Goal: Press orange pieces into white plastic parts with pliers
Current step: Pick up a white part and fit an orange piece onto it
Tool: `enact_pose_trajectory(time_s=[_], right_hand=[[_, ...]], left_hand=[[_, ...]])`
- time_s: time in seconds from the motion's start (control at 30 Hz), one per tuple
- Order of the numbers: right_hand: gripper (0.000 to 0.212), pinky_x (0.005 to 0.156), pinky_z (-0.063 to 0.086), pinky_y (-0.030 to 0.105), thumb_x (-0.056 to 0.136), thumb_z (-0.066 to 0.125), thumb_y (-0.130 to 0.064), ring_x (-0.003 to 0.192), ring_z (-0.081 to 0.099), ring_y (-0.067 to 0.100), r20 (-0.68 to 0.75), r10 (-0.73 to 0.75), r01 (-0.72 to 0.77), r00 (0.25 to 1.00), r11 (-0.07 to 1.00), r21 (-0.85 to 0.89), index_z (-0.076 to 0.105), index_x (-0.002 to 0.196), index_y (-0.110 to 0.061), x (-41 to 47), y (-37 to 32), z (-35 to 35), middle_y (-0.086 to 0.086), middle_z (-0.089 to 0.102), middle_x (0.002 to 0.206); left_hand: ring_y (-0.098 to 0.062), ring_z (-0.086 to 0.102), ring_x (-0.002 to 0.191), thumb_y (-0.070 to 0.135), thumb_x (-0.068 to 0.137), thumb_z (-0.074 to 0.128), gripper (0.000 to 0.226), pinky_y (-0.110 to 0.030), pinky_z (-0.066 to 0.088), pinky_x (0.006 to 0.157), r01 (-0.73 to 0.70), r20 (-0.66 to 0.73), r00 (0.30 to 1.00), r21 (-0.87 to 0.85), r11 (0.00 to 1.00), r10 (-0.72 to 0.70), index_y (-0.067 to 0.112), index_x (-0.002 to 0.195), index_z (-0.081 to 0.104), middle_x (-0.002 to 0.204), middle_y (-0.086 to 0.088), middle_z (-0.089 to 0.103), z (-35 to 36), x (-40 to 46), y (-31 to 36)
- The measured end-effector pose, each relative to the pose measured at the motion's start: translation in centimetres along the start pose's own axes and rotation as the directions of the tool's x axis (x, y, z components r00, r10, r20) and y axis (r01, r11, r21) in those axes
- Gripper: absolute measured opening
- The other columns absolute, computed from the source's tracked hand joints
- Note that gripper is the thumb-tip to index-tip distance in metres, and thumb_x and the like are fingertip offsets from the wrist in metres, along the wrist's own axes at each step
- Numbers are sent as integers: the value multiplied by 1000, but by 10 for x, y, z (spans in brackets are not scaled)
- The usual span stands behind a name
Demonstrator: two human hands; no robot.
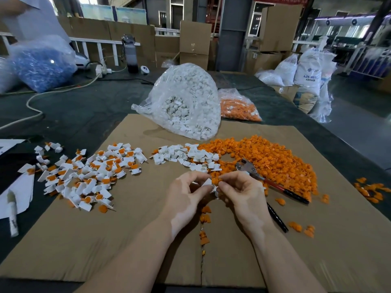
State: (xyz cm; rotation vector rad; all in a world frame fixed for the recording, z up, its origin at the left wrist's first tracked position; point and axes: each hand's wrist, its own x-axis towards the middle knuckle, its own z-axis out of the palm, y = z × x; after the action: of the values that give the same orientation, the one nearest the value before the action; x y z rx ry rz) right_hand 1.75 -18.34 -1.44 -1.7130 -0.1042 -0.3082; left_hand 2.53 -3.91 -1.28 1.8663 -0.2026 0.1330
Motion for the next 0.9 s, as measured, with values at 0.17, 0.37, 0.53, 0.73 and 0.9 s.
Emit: enact_pose_trajectory(time_s=[0.17, 0.37, 0.53, 0.73, 0.9], right_hand=[[23, 53, 44, 12, 82, 65, 3, 59, 60, 3, -11, 2, -2, 1000, 1000, 4, 68, 77, -20, 0, 0, 1, -2, 68, 68], [22, 57, 44, 11, 82, 66, 1, 61, 58, -1, -25, -42, 40, 999, 997, -61, 68, 78, -21, -1, -2, 2, -6, 66, 69], [20, 61, 47, 10, 82, 67, -2, 71, 61, 1, -46, -130, 116, 990, 965, -234, 67, 81, -23, -4, 0, 6, -10, 66, 73], [10, 65, 52, 23, 81, 69, -7, 70, 61, 5, -25, -251, 219, 968, 883, -415, 69, 84, -17, -10, 5, 10, -8, 65, 75], [6, 60, 54, 28, 79, 69, -4, 66, 60, 9, -28, -353, 288, 935, 804, -519, 68, 79, -9, -13, 2, 12, -3, 64, 71]], left_hand=[[-12, 60, 76, 17, 82, 69, 12, -10, 44, 62, 19, -44, 999, -34, 999, -21, 27, 82, 63, 83, 1, 66, 0, -1, -2], [-19, 67, 69, 8, 86, 64, 4, -26, 54, 66, 78, -55, 994, -175, 981, -89, 10, 83, 62, 78, -16, 67, 3, 0, -2], [-14, 66, 64, 3, 88, 60, 5, -18, 53, 60, 114, -6, 993, -250, 961, -119, 7, 86, 62, 73, -12, 64, 2, -1, 0], [-19, 67, 67, 4, 87, 62, 3, -25, 55, 65, 118, -14, 992, -221, 968, -124, 3, 90, 63, 79, -20, 67, 2, -2, 1], [-17, 67, 66, 7, 87, 63, 3, -26, 55, 64, 102, -13, 994, -175, 979, -106, 8, 85, 65, 71, -11, 69, 3, -3, -1]])
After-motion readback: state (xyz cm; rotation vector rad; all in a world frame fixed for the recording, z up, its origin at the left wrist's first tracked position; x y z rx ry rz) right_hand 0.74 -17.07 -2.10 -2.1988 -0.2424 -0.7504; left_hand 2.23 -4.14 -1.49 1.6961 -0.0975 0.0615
